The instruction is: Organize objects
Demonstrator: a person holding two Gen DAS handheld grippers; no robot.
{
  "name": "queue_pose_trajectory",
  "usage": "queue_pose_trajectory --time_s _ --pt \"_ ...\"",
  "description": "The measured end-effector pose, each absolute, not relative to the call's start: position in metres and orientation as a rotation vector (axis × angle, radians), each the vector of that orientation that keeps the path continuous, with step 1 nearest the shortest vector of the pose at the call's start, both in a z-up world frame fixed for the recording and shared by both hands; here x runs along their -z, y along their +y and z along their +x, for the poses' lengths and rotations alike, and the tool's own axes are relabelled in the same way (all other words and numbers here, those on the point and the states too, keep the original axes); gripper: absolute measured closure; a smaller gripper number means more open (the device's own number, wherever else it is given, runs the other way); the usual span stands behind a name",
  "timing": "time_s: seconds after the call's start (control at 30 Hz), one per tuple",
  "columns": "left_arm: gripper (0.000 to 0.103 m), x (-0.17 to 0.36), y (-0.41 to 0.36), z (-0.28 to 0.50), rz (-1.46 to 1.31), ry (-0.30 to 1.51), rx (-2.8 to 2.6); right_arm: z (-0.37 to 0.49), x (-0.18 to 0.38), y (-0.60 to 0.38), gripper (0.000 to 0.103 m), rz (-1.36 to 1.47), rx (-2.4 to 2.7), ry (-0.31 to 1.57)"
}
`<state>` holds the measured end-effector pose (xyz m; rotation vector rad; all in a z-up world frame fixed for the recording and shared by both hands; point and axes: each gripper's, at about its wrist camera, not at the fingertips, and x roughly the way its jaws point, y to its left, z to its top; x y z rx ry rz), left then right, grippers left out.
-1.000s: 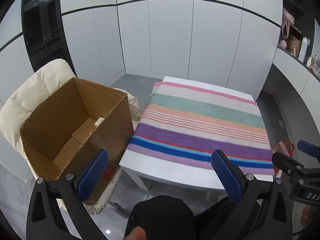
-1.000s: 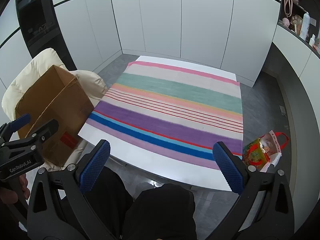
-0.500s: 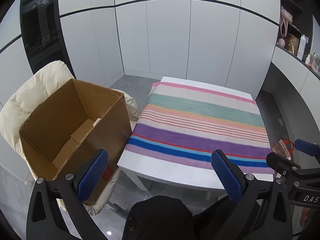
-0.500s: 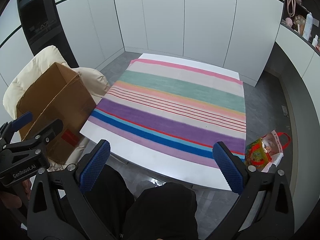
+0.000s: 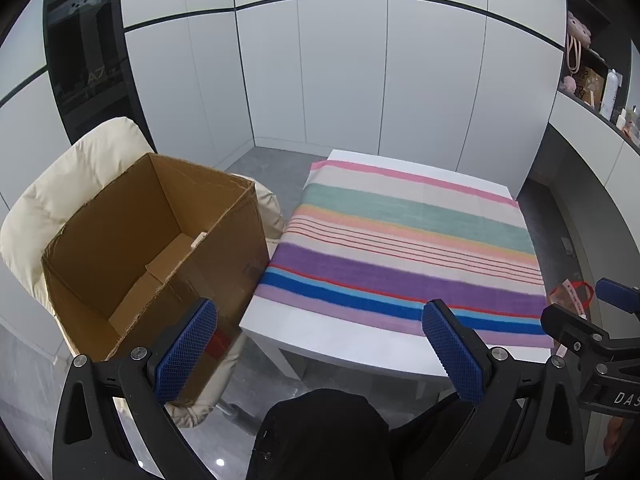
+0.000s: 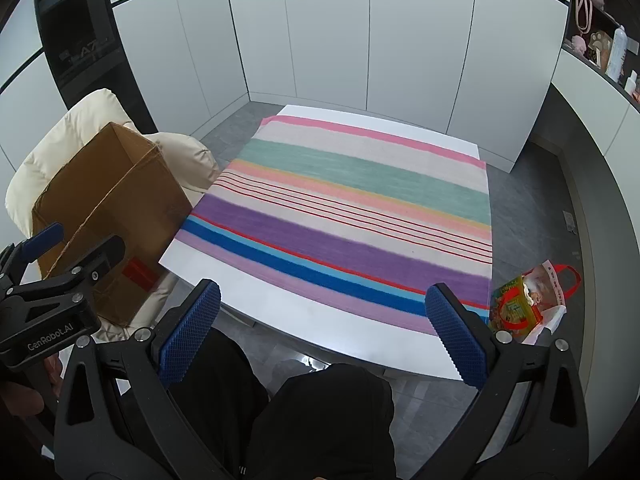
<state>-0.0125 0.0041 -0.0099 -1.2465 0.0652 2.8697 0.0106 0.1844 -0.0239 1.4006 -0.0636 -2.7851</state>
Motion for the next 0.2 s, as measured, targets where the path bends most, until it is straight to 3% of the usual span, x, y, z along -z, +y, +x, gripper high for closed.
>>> queue_pose_trajectory --time_s 0.2 --pt "0.0 0.0106 0.004 -0.0133 -1.253 0.062 -2.87 0.0105 0.0242 0.1844 0.0 1.4 2.786 -0.064"
